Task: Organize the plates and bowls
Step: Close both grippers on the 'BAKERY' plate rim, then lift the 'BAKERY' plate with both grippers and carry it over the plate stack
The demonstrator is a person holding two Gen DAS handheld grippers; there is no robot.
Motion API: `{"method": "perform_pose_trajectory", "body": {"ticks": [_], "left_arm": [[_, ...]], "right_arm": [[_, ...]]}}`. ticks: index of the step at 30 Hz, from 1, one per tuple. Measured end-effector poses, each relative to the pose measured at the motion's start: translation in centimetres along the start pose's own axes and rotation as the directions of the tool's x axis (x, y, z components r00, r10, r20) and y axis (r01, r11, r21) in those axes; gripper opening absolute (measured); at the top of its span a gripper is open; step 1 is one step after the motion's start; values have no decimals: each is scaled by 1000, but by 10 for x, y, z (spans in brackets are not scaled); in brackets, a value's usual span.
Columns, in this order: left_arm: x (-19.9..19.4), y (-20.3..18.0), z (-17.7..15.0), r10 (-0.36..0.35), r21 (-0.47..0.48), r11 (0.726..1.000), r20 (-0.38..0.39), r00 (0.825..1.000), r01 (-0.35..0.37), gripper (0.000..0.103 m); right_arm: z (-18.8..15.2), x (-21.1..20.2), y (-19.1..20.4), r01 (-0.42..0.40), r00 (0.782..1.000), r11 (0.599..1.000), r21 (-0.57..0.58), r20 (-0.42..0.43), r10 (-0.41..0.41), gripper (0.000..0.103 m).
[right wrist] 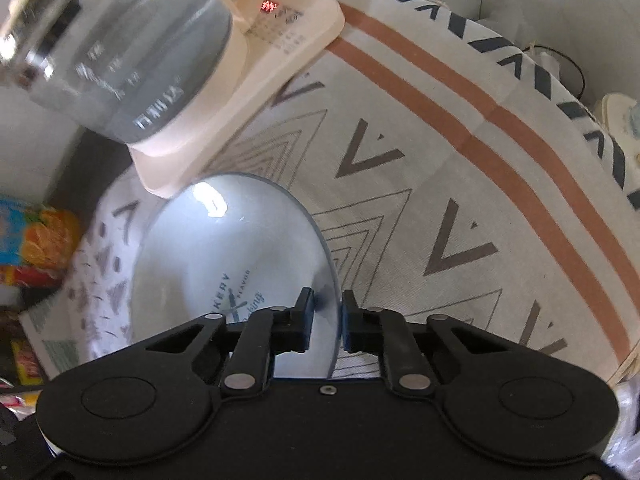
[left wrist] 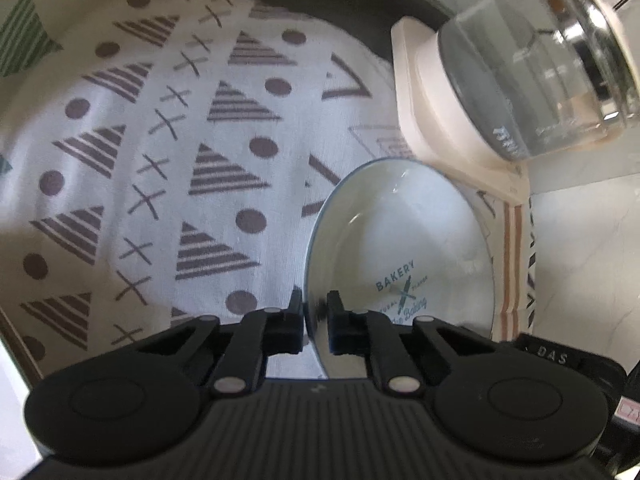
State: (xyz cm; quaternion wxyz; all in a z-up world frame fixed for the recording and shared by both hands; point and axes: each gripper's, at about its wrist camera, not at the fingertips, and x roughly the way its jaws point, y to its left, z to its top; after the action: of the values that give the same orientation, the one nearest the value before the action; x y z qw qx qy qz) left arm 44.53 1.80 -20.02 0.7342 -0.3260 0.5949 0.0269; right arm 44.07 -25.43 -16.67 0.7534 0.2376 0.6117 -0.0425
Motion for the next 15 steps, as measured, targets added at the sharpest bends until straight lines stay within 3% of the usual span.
{"method": "perform_pose_trajectory", "body": {"ticks": [5, 15], "left_arm": [[-15, 5, 4, -27, -20, 999, 30, 999, 28, 9], [-46, 15, -3, -20, -35, 999, 96, 995, 23, 9]], "right_arm": [[-3, -20, -4, -105, 993, 993, 51, 53, 103, 5], [-16, -28, 16, -146, 987, 989, -8, 70, 146, 5]]}}
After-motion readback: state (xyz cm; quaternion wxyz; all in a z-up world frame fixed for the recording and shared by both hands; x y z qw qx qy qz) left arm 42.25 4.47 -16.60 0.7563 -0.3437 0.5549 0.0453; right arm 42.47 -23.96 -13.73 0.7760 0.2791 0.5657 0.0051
